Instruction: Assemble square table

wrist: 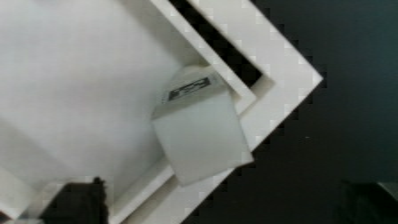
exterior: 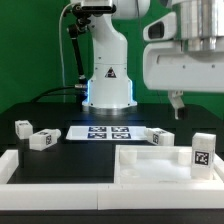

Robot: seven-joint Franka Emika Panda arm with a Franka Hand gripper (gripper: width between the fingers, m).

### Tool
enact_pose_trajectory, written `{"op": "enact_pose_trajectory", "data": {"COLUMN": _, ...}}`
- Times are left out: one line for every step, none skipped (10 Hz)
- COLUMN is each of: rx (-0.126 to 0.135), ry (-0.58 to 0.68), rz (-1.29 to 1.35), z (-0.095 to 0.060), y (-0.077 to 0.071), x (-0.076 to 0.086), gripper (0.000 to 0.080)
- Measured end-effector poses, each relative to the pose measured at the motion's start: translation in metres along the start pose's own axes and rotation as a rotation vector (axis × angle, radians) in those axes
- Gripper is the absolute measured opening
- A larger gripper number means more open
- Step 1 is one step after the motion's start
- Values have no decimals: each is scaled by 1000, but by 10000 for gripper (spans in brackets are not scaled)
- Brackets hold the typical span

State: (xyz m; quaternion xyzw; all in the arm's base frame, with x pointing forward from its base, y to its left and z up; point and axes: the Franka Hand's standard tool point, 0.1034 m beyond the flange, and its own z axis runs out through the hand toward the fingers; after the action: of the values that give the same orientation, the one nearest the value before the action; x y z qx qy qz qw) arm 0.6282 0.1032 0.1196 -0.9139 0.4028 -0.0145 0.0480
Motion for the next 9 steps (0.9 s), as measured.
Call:
{"op": "enact_pose_trajectory", "data": {"rx": -3, "ry": -1, "rz": 0, "z": 2, "y": 0, "x": 0, "gripper": 648}}
{"op": "enact_pose_trajectory", "data": {"rx": -3, "ry": -1, "rz": 0, "z": 2, "y": 0, "x": 0, "gripper": 648}}
{"op": "enact_pose_trajectory", "data": {"rx": -3, "ry": -1, "rz": 0, "z": 2, "y": 0, "x": 0, "gripper": 648}}
{"op": "enact_pose_trajectory", "data": {"rx": -3, "ry": -1, "rz": -1, "z": 3, "y": 0, "x": 0, "gripper": 648}}
{"op": "enact_pose_trajectory", "data": {"rx": -3, "ry": -1, "rz": -1, "z": 3, "y": 0, "x": 0, "gripper": 648}}
{"op": "enact_pose_trajectory", "data": {"rx": -3, "ry": -1, "rz": -3, "z": 2, "y": 0, "x": 0, "gripper": 648}}
{"op": "enact_pose_trajectory", "data": {"rx": -14, "ry": -14, "rz": -65, "z": 0, "y": 3, "x": -3, "gripper": 648}}
{"op": "enact_pose_trajectory", "data": {"rx": -9, "ry": -14, "rz": -73, "z": -4, "y": 6, "x": -9, "gripper": 648}}
{"op": "enact_pose_trajectory", "data": {"rx": 0, "ry": -6, "rz": -79, "z": -4, "y": 13, "x": -17, "gripper": 648}}
